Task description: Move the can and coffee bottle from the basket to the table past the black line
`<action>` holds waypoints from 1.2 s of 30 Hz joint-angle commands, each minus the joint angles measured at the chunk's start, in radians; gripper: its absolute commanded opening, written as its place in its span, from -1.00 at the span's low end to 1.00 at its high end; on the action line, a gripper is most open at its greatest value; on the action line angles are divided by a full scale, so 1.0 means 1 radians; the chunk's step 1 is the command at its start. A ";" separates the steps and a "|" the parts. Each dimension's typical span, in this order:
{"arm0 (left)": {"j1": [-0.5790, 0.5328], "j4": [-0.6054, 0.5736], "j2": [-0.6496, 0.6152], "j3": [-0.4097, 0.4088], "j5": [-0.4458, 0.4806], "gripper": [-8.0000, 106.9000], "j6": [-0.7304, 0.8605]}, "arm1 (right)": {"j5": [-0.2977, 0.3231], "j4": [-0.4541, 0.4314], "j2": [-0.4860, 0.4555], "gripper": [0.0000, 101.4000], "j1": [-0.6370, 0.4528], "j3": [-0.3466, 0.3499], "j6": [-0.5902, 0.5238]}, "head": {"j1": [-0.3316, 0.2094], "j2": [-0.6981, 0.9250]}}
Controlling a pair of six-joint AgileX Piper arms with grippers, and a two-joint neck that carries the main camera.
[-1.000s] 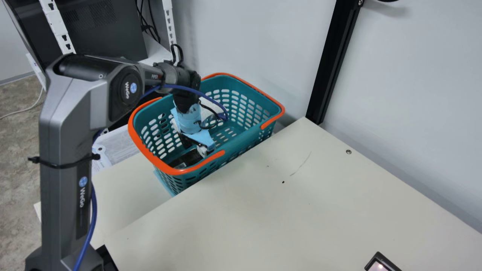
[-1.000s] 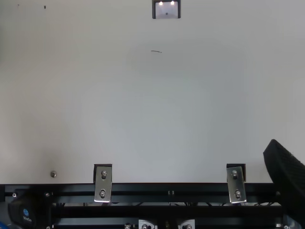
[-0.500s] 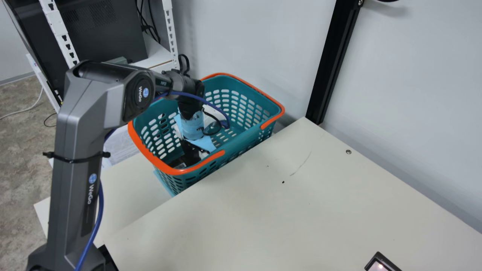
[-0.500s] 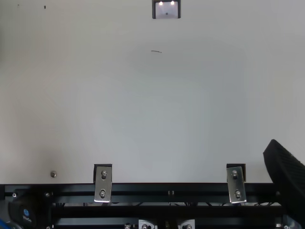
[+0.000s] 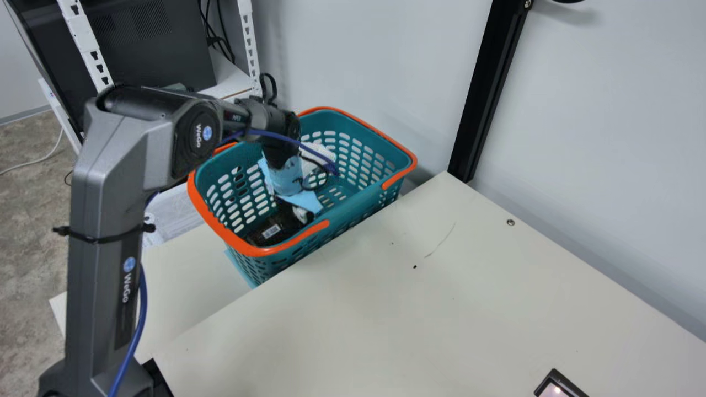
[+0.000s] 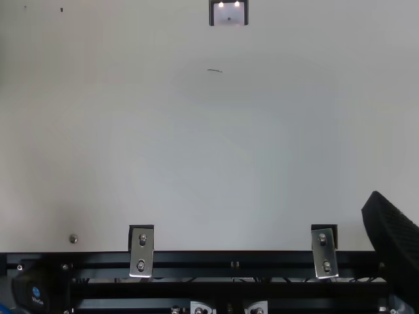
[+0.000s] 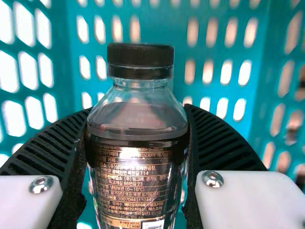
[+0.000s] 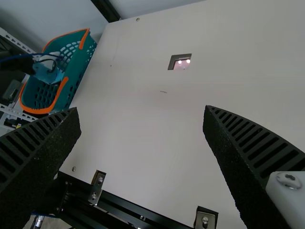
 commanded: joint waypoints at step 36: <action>-0.313 -0.471 -0.883 0.337 -0.246 -0.68 -0.107 | 0.000 0.000 0.000 1.00 0.000 0.000 0.000 | -0.027 0.022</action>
